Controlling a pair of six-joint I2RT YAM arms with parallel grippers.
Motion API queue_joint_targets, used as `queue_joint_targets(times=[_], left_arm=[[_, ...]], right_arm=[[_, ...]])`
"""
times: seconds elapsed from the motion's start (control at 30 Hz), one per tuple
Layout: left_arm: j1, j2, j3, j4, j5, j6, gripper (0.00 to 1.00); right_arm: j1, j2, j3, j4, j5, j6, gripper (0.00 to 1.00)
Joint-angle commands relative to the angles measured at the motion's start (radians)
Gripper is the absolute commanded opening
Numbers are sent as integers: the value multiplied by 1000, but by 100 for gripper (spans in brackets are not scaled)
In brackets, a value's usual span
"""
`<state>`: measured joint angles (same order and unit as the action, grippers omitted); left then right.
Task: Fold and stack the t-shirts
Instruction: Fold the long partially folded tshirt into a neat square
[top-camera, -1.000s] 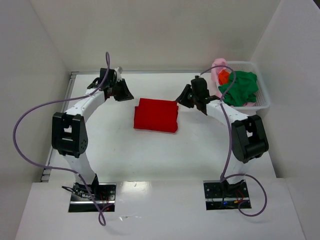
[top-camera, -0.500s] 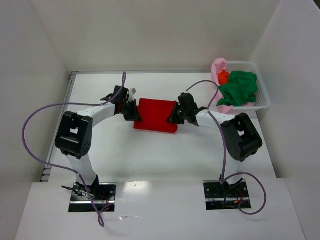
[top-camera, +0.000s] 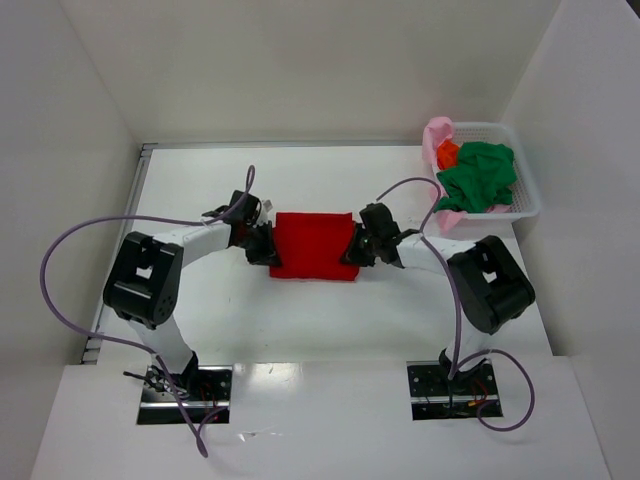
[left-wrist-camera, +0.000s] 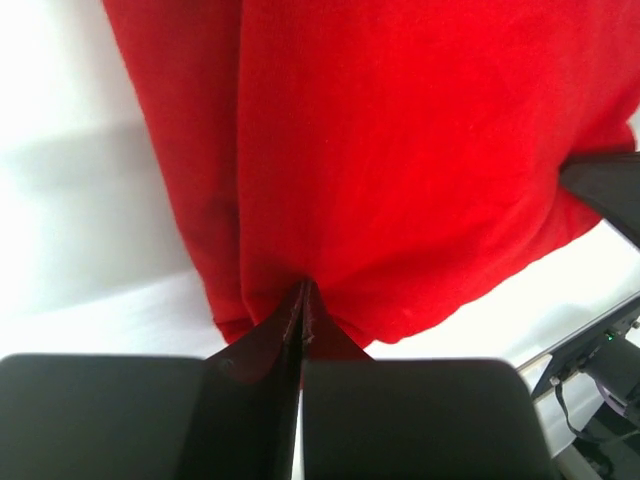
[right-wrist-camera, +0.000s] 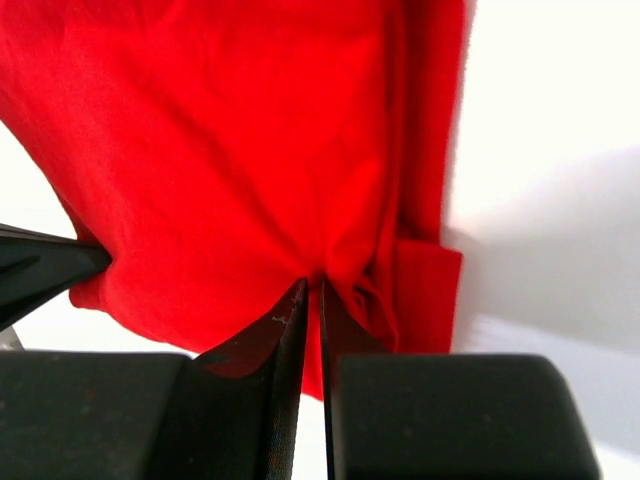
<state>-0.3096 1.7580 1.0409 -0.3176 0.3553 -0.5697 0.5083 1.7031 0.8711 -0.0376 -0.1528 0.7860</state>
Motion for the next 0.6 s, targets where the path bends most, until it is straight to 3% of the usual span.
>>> queue_joint_targets(times=[0.0,0.23,0.27,0.37,0.43,0.57], left_arm=[[-3,-64,-42,-49,-32,-22,0],[-3,-121,-55,-84,-12,-1,4],[-3,-159,-44,-93,5,-1,8],[-3,-253,1,-107,20,28,36],[-3,-299,1,-118,42,28,52],[-3,-394,-54,-127,62,2,56]], right_arm=[[9,-77,-40,-13,42,1,14],[9,-121,-18,-80,91,-20,17],[9,-122,-6,-90,91,-21,17],[9,-181,34,-113,104,-30,23],[9,-232,45,-122,104,-30,33],[9,-286,16,-122,113,-41,46]])
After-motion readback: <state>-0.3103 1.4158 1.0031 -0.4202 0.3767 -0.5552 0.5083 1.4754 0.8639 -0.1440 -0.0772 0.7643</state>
